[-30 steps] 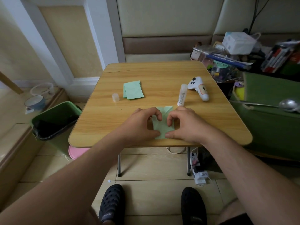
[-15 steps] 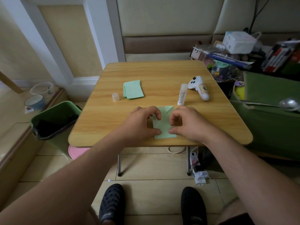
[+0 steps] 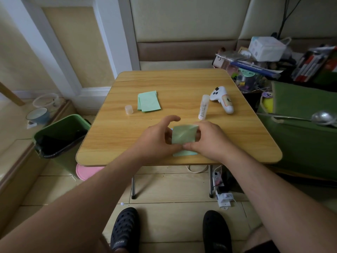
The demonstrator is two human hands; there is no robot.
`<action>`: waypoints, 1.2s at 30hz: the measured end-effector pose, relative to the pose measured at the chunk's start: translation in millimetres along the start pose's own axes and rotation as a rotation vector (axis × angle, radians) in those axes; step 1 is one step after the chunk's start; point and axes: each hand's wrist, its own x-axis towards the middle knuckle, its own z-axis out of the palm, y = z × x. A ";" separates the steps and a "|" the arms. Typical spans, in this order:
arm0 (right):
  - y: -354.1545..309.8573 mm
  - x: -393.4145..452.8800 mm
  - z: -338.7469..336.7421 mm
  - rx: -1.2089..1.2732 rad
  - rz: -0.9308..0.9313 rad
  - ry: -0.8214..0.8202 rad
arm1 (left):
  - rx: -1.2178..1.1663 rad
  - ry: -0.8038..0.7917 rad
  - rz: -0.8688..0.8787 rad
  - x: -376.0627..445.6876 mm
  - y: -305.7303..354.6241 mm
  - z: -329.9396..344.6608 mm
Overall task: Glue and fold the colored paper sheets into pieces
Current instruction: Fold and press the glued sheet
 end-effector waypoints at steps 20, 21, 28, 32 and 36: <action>4.3 6.1 4.9 -0.058 -0.017 -0.002 | 0.181 0.060 0.007 6.3 -4.0 2.6; 5.0 6.3 3.4 -0.056 -0.009 -0.002 | 0.194 0.055 0.001 7.0 -5.1 1.6; 8.7 6.6 -5.3 -0.029 0.025 -0.033 | 0.238 0.069 -0.015 9.8 -13.6 -7.3; 7.1 6.5 -0.5 -0.010 0.026 -0.014 | 0.237 0.098 0.006 11.0 -16.4 -0.2; 5.4 8.7 8.3 -0.046 0.001 0.015 | 0.253 0.152 0.013 13.4 -15.2 8.9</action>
